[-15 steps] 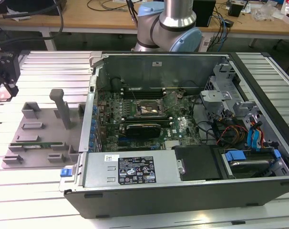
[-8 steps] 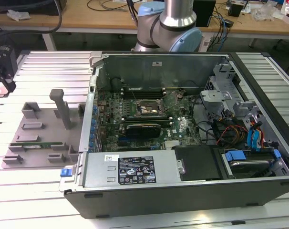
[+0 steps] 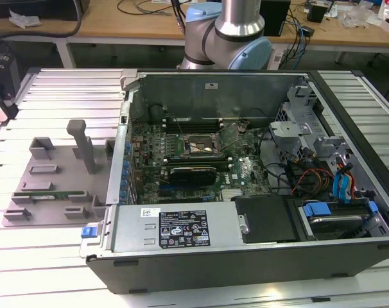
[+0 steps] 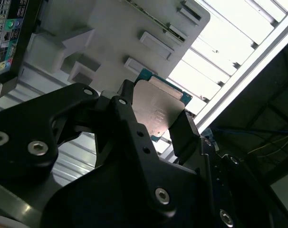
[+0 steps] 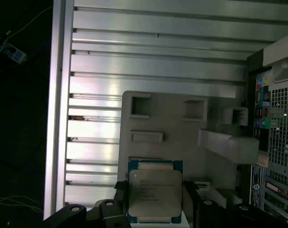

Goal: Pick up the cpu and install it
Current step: 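Pick up the cpu and move it towards the insertion slot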

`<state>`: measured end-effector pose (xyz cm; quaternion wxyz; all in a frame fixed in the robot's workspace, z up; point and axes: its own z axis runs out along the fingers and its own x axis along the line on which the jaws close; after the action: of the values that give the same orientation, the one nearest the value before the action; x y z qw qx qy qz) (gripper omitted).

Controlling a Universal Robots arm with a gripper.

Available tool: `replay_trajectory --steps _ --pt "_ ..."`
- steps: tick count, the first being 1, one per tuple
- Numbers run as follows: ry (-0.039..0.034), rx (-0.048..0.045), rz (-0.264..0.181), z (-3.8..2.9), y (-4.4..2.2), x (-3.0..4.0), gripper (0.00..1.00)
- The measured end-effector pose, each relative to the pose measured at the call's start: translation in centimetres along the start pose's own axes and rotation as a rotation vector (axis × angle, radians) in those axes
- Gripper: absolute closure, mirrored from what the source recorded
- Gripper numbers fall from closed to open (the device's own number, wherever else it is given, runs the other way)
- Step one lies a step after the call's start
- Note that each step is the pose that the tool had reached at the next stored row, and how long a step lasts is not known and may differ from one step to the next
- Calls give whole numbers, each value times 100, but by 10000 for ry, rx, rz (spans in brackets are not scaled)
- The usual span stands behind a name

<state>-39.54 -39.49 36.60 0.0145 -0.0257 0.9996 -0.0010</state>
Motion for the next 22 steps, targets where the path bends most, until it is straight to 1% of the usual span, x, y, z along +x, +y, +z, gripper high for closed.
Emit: replay_trajectory --steps 3,6,11,17,22 --pt "0 0 0 -26 0 -1 45" --pt "0 0 0 -88 0 -3 45" --pt "1 0 0 -140 0 -4 45" --pt "0 0 0 -273 0 -8 45" --pt "1 0 0 -328 -1 -10 45"
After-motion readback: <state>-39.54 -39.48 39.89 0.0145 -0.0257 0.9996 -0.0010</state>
